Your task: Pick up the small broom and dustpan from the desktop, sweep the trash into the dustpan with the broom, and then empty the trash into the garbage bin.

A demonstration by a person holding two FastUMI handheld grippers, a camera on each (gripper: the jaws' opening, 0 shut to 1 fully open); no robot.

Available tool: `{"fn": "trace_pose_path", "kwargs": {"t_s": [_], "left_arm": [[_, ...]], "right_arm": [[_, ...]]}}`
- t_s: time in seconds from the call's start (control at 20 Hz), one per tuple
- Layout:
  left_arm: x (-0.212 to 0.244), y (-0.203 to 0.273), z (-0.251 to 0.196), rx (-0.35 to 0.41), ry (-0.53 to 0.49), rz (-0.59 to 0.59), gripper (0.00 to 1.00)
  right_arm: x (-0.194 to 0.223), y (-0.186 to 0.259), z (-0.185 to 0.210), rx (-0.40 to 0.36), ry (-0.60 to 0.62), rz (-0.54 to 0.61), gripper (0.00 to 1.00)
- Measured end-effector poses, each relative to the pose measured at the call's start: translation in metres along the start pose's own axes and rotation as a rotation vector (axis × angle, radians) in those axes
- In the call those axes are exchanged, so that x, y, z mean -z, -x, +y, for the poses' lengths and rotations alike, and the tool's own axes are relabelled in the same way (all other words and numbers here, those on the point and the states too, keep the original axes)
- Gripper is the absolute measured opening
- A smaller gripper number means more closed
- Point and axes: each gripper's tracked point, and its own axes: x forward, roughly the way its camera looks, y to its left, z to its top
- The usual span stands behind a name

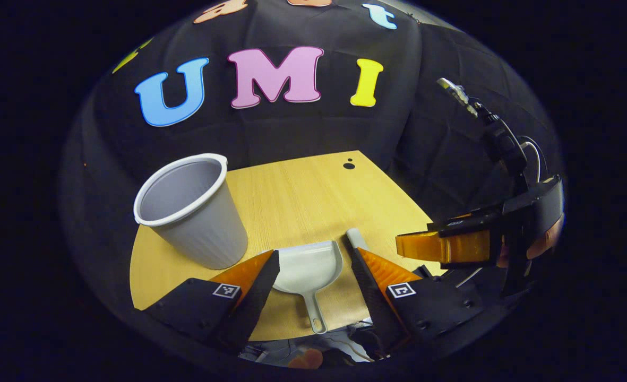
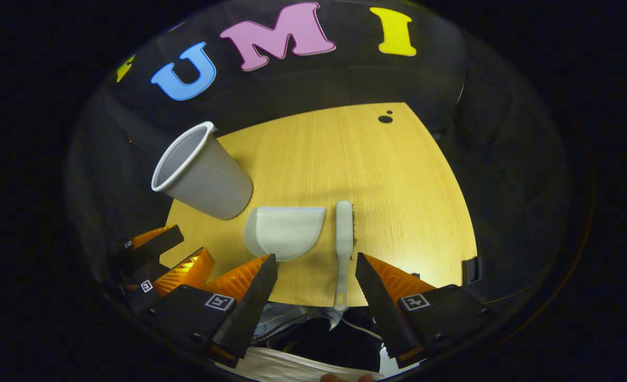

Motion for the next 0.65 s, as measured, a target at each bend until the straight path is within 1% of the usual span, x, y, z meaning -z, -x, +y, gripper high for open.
{"fn": "trace_pose_path", "kwargs": {"t_s": [0.1,0.15,0.2,0.3,0.35,0.4,0.45,0.5,0.55,0.6,0.65], "left_arm": [[-0.010,0.017,0.002,0.022,0.016,-0.085,0.83],[-0.014,0.024,0.006,0.017,0.021,-0.129,0.83],[-0.019,0.035,0.010,-0.009,0.035,-0.183,0.83],[-0.033,0.053,0.015,-0.060,0.054,-0.279,0.83],[-0.037,0.061,0.017,-0.089,0.065,-0.322,0.83],[-0.041,0.067,0.020,-0.132,0.089,-0.376,0.83],[-0.038,0.076,0.020,-0.170,0.125,-0.405,0.83],[-0.039,0.088,0.018,-0.188,0.158,-0.457,0.83],[-0.045,0.097,0.018,-0.202,0.179,-0.518,0.83],[-0.054,0.103,0.021,-0.233,0.193,-0.579,0.82],[-0.053,0.110,0.024,-0.282,0.205,-0.596,0.81]], "right_arm": [[-0.017,0.020,0.005,0.013,0.048,-0.127,0.97],[-0.027,0.031,0.007,0.019,0.083,-0.199,0.97],[-0.036,0.043,0.010,0.025,0.116,-0.265,0.97],[-0.062,0.071,0.012,0.028,0.182,-0.437,0.97],[-0.074,0.084,0.015,0.022,0.230,-0.521,0.96],[-0.082,0.096,0.014,0.010,0.270,-0.581,0.96],[-0.083,0.110,0.017,-0.018,0.288,-0.606,0.96],[-0.090,0.125,0.019,-0.048,0.310,-0.661,0.96],[-0.097,0.141,0.017,-0.060,0.323,-0.728,0.96],[-0.101,0.139,0.014,-0.070,0.328,-0.763,0.96],[-0.102,0.139,0.013,-0.099,0.326,-0.786,0.95]]}}
